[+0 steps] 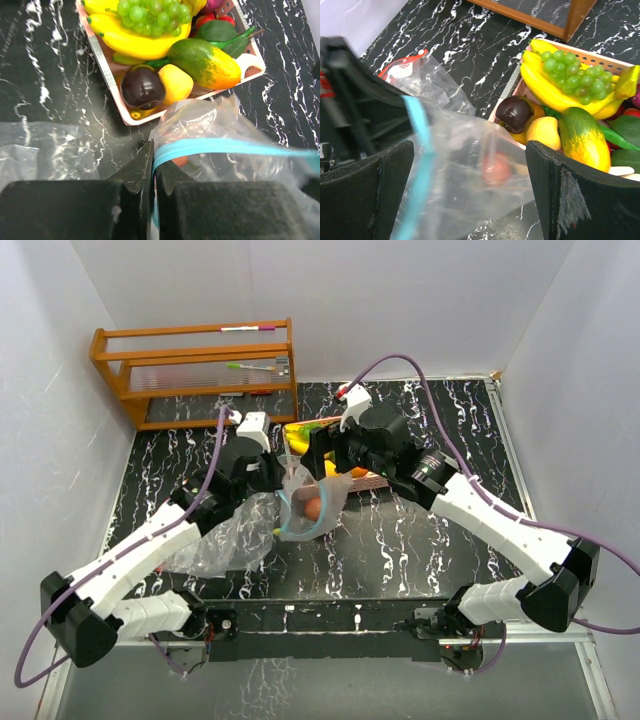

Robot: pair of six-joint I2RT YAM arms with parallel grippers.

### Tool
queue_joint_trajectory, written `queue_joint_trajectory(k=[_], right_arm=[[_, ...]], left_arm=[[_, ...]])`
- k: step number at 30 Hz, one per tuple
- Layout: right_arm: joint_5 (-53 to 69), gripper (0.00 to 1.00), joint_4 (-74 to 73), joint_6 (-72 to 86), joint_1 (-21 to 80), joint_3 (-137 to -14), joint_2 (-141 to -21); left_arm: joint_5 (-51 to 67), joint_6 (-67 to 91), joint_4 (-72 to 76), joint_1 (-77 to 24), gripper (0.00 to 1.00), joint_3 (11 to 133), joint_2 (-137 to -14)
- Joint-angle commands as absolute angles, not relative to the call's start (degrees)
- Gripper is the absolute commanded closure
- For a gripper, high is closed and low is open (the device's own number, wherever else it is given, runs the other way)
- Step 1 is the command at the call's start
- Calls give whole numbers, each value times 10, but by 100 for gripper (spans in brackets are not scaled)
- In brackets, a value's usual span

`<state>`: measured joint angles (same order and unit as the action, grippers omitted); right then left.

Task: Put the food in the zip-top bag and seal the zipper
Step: Place the fake fruit in the zipper food storage bag, then pick up the fake fruit from the bin.

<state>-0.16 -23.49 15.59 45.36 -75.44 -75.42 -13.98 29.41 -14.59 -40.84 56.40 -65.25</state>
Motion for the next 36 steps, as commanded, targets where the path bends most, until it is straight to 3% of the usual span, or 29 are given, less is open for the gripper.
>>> queue_joint_trajectory(k=[1,11,18,25,32,36], right_arm=[[-37,2,-249,136,454,-784,-749],[-50,3,-261,140,454,-788,-762],[-123,2,-276,145,440,-784,-749],[-147,2,-290,146,423,-757,-736],[-99,2,-273,143,412,-719,-708],[-136,2,-289,152,406,-717,-720]], left_arm=[[-164,234,-253,-405,100,631,-592],[-249,193,-406,-405,100,775,-585],[-391,155,-399,-405,100,748,-601],[-382,183,-377,-405,100,659,-679],[-337,167,-358,-404,100,676,-657],[-315,171,-387,-404,100,720,-646]])
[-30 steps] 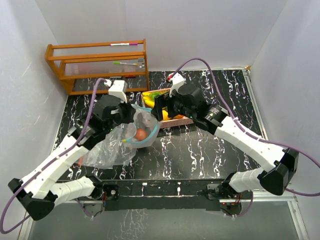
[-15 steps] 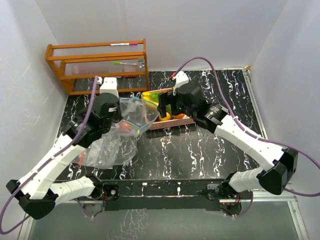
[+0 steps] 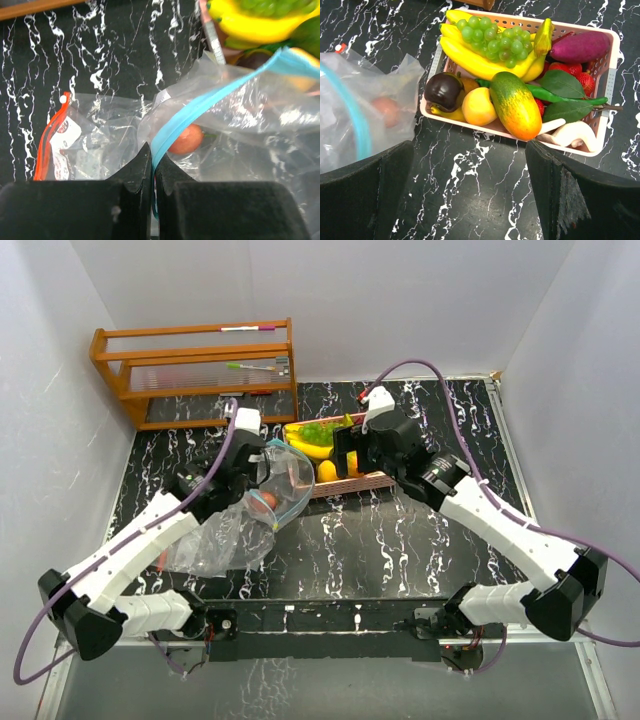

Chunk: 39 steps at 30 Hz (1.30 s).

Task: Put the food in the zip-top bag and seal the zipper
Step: Pick up the fake fruit from the bin.

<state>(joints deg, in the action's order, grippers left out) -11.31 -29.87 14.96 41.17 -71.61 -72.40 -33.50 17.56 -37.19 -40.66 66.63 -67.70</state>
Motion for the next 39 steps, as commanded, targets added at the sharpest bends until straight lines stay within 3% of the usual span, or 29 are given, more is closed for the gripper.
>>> queue_joint_trajectory(k=[1,9,25,30,32,35,37,39], right_arm=[[-146,2,-295,156,402,-718,-725],[-123,2,-305,164,327,-730,-788],[-67,1,-223,85,315,-741,-939],[-30,8,-196,87,293,-728,-958],[-24,17,-191,86,286,-725,-965],[-9,40,-190,87,279,-721,-961],[4,43,-189,86,277,-715,-950],[14,58,-189,86,277,-708,-942]], left_arm=[[-310,171,-394,-404,100,729,-642],[-307,167,-397,-404,100,739,-617],[-277,172,-360,-404,100,707,-617],[-279,172,-359,-404,100,705,-615],[-279,172,-357,-403,100,706,-614],[-279,173,-355,-403,100,705,-614],[-280,173,-356,-403,100,705,-614],[-280,174,-355,-404,100,704,-613]])
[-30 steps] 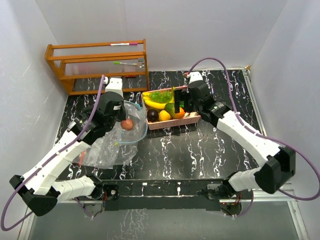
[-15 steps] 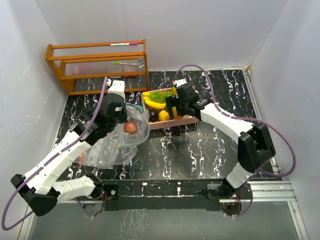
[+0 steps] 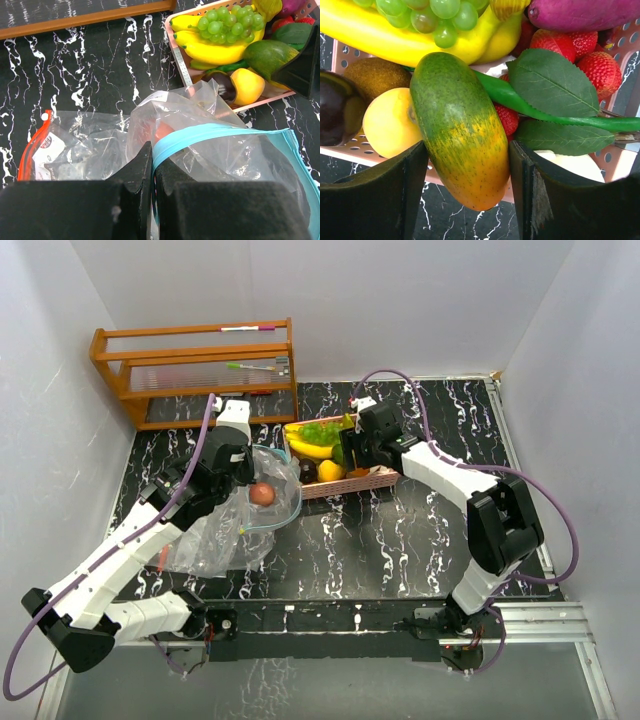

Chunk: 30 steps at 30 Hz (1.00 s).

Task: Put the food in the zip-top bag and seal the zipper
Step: Pick up the fake fruit from the bin.

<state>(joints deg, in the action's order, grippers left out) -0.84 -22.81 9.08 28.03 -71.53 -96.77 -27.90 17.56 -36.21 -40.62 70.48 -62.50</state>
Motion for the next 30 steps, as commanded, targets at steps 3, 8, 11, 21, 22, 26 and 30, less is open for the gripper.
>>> queue_joint_trajectory(k=[3,8,11,21,22,26,30], right_arm=[[15,86,-196,86,276,-705,-928],[20,92,-202,94,275,-723,-865],[28,92,-223,96,276,-748,-823],[186,92,-268,126,277,-786,-708],[205,92,-269,131,279,-786,-702],[237,92,-293,142,292,-792,-690],[279,92,-289,164,305,-785,-667]], left_arm=[[-279,175,-352,-403,100,702,-612],[-277,178,-349,-403,100,694,-615],[-277,178,-347,-403,100,693,-619],[-271,182,-333,-403,100,682,-641],[-270,182,-331,-403,100,682,-643],[-270,182,-321,-403,100,681,-652],[-265,184,-318,-403,100,683,-662]])
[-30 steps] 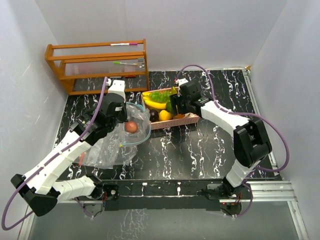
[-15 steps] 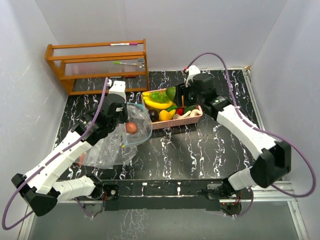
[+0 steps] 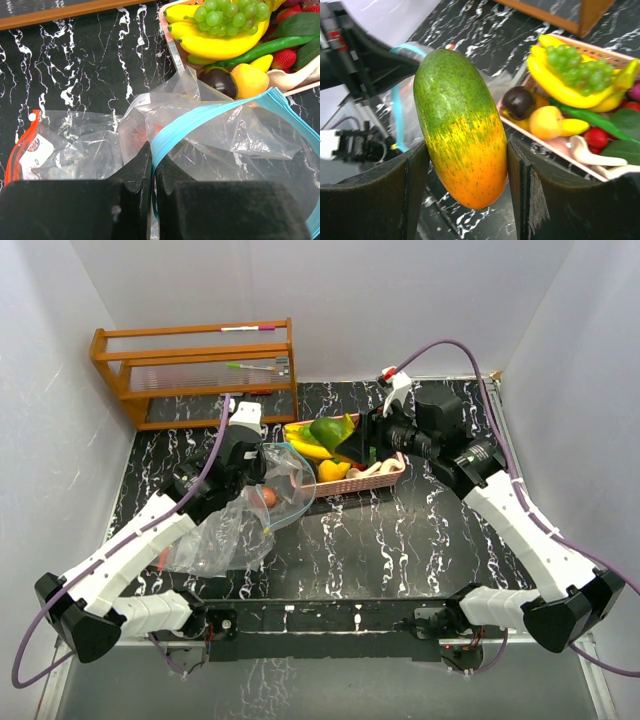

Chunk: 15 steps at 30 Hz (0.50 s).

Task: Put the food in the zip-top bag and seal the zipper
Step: Pick up the fake fruit from the bin.

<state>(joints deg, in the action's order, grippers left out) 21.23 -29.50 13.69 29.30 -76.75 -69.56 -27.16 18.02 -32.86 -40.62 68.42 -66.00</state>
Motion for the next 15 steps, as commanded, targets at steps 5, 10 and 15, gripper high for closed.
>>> queue_joint_trajectory(k=[5,10,15], right_arm=[[282,92,-310,173,364,-799,-677],[234,92,-334,189,409,-811,-699],[198,92,-341,212,423,-810,-725]], left_arm=[[-258,185,-312,-403,100,686,-669],[-256,187,-308,-403,100,682,-669],[-253,187,-304,-403,100,681,-664]])
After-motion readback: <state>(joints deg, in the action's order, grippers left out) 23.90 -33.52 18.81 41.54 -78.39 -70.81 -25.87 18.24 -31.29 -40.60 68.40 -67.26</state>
